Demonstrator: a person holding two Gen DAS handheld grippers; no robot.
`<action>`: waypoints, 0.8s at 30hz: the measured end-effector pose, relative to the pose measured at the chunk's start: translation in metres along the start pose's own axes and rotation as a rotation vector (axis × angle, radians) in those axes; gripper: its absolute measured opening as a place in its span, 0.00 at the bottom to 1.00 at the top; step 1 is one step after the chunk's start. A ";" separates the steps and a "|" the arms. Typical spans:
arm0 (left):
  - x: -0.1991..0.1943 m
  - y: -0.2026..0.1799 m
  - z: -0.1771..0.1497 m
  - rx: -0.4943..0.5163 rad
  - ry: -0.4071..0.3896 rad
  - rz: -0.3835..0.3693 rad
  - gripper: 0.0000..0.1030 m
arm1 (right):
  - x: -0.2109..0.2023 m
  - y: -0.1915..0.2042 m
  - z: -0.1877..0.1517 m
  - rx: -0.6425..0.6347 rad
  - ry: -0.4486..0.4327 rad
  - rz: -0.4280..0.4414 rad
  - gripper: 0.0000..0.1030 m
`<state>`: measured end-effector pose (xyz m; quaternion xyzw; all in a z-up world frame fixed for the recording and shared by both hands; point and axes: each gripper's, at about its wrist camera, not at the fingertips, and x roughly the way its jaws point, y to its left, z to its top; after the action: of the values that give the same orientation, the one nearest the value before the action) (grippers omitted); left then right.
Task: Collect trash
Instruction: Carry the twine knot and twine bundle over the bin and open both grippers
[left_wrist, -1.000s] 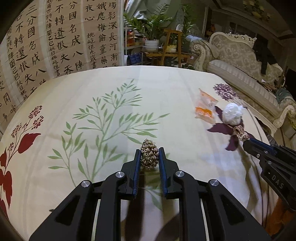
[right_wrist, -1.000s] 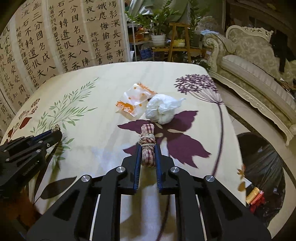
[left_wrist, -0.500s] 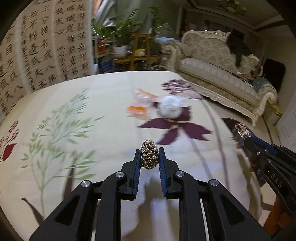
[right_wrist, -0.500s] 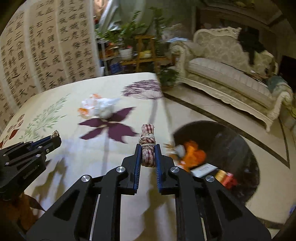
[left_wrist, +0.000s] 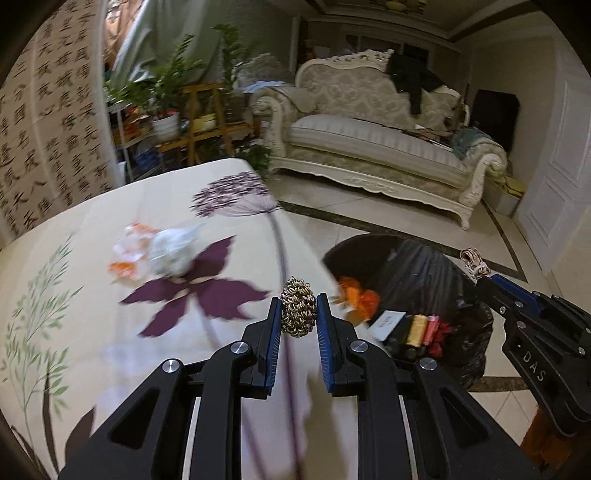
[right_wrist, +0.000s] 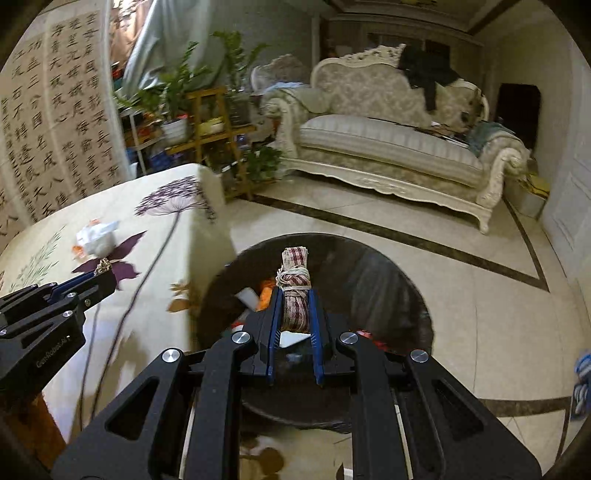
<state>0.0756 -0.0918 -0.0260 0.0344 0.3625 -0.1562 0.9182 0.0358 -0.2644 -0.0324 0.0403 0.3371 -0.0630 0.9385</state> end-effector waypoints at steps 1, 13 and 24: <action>0.002 -0.003 0.001 0.005 0.000 -0.003 0.19 | 0.001 -0.004 0.000 0.007 -0.002 -0.003 0.14; 0.045 -0.045 0.012 0.077 0.047 -0.005 0.19 | 0.031 -0.036 0.006 0.048 0.013 -0.009 0.14; 0.064 -0.055 0.021 0.089 0.096 0.009 0.45 | 0.046 -0.046 0.010 0.093 0.028 -0.009 0.27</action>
<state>0.1163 -0.1640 -0.0512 0.0846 0.3988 -0.1662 0.8979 0.0705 -0.3154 -0.0559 0.0835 0.3470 -0.0824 0.9305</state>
